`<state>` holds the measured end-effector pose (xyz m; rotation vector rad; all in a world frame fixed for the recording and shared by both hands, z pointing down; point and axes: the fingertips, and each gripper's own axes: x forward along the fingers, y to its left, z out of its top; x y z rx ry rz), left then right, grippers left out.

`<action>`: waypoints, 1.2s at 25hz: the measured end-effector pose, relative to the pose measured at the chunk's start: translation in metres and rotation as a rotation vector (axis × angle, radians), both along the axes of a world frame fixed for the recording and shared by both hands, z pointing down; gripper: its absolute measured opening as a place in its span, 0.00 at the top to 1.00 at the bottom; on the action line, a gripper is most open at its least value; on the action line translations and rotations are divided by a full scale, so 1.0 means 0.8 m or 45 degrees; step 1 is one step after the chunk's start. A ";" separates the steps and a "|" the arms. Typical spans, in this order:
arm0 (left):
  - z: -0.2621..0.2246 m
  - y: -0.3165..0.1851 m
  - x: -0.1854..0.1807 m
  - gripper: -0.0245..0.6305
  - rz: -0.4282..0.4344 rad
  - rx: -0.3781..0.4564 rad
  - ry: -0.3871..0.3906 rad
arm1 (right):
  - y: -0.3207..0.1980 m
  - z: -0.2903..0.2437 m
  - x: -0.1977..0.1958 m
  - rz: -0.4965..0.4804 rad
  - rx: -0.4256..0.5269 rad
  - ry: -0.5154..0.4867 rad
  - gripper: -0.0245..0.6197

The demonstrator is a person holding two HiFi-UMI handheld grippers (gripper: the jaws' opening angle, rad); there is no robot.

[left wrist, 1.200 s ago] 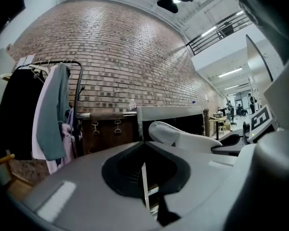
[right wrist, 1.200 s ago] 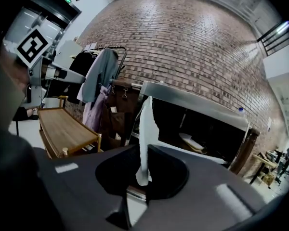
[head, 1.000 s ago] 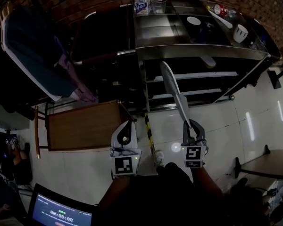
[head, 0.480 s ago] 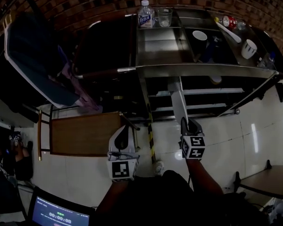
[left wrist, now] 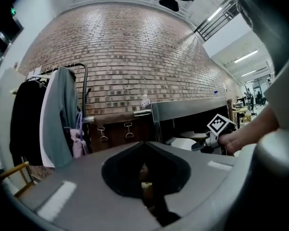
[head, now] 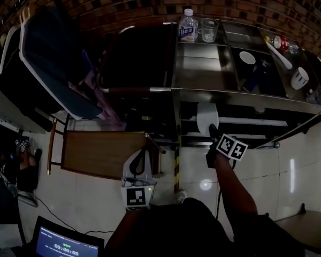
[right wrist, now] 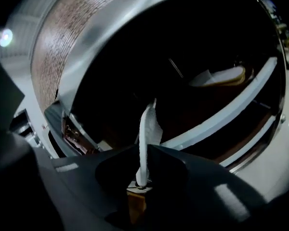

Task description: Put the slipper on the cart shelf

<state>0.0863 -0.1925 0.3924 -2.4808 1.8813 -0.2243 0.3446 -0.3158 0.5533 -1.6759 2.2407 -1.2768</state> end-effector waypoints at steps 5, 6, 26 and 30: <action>0.006 0.005 -0.009 0.94 -0.024 -0.005 -0.010 | -0.054 0.019 0.000 0.098 -0.103 -0.371 0.91; 0.009 0.007 -0.011 0.94 -0.026 -0.005 -0.021 | -0.061 0.027 0.002 0.137 -0.125 -0.428 0.91; 0.001 0.027 0.001 0.94 0.006 0.033 0.035 | -0.036 0.029 0.020 0.235 -0.075 -0.422 0.65; -0.009 0.027 0.022 0.94 0.061 0.042 0.064 | 0.022 -0.026 0.008 0.030 0.129 -0.027 0.69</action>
